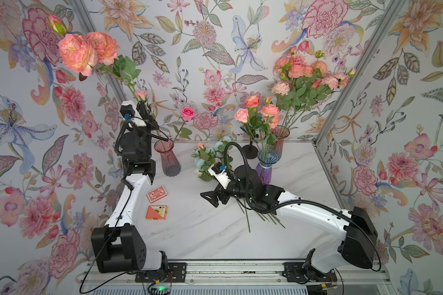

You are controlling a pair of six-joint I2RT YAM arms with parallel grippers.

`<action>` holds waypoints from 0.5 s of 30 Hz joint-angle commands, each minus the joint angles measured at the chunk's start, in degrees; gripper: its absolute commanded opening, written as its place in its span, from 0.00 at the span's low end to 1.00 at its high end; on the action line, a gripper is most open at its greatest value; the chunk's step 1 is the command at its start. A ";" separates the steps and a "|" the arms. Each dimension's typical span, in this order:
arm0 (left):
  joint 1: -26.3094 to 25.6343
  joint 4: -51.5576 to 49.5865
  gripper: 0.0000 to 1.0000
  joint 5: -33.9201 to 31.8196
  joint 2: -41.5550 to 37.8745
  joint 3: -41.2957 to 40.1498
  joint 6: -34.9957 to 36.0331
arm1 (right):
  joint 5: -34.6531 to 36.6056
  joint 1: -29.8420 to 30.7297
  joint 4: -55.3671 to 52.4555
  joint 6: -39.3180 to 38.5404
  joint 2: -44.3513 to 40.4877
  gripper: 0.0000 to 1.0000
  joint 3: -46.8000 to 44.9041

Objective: Place the pink flowers into the vase
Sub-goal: Place the flower in the vase.

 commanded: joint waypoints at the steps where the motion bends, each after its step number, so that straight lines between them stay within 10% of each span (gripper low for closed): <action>1: 0.58 4.80 0.00 0.31 2.66 1.84 -1.25 | -1.82 -1.10 1.48 -0.26 0.96 1.00 1.38; 15: 0.52 6.53 0.00 2.96 11.32 -2.71 -3.77 | -3.93 -2.83 3.51 0.83 0.44 0.99 0.65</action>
